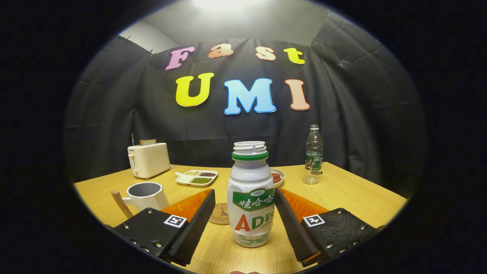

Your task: Take the bottle from table, then pour the juice into the cup, finally place the bottle on the coaster

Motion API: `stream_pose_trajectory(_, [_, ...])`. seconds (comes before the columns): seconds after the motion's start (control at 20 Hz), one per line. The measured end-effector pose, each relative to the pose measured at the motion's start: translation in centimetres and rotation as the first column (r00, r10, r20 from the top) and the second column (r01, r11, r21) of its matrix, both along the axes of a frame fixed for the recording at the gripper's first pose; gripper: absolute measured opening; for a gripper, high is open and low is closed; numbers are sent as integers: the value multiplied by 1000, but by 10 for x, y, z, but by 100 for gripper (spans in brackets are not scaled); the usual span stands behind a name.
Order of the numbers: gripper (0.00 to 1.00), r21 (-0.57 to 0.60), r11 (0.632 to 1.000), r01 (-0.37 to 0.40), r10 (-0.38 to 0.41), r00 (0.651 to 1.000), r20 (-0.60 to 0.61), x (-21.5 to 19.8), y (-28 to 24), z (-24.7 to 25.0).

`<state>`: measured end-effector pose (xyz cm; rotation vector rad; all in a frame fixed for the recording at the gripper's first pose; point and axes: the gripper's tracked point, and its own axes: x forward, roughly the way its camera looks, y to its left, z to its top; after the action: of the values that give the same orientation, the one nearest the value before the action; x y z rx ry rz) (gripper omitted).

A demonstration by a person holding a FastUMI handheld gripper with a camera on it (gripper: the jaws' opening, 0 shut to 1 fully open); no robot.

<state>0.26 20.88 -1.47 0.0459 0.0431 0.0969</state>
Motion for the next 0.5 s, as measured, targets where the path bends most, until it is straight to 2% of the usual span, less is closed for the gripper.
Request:
stream_pose_trajectory(0.35, [93,4,998,64,-64,996,-59,14,-3,-20])
stream_pose_trajectory(0.4, [80,-6,998,64,-64,996,-65,15,-3,-22])
stream_pose_trajectory(0.5, [72,-18,998,53,-54,997,-62,16,2,-20])
